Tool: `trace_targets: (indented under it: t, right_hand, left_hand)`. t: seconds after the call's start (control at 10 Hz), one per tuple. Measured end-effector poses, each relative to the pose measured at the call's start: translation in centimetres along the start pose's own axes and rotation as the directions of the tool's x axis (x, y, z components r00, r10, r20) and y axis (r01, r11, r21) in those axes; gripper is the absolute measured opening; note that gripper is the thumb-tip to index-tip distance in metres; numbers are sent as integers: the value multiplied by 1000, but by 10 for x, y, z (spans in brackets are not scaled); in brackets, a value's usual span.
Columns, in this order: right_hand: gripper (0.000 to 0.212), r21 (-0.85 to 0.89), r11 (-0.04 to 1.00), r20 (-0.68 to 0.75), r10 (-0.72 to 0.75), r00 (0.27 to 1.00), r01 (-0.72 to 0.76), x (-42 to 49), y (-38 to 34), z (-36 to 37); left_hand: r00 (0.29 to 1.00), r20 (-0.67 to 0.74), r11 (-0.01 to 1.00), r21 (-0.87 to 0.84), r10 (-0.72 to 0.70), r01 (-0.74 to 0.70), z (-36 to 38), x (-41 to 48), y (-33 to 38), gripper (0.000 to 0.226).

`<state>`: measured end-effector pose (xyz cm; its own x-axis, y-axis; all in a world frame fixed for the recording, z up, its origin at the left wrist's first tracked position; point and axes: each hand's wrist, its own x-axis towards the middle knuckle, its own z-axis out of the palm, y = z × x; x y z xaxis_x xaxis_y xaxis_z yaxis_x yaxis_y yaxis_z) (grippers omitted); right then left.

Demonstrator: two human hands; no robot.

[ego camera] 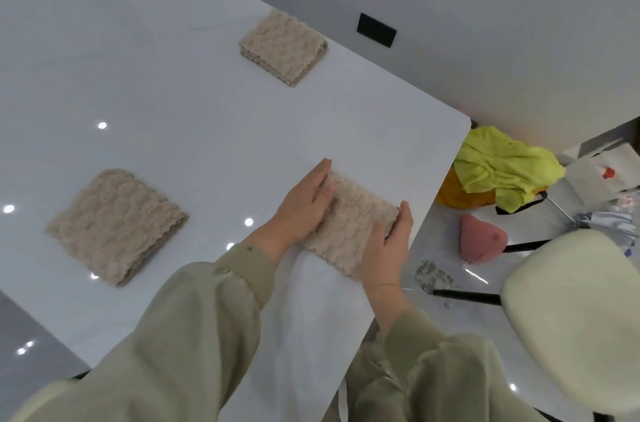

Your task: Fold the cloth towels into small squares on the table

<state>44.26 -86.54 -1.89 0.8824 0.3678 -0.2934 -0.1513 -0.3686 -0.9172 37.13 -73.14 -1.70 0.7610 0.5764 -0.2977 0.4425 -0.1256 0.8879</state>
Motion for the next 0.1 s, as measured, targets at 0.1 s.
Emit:
trace_targets:
  t: [0.1]
  right_hand:
    - [57, -171, 980, 83, -90, 992, 103, 2, -4, -11]
  left_hand:
    - [993, -76, 952, 301, 88, -62, -5, -5, 1, 55]
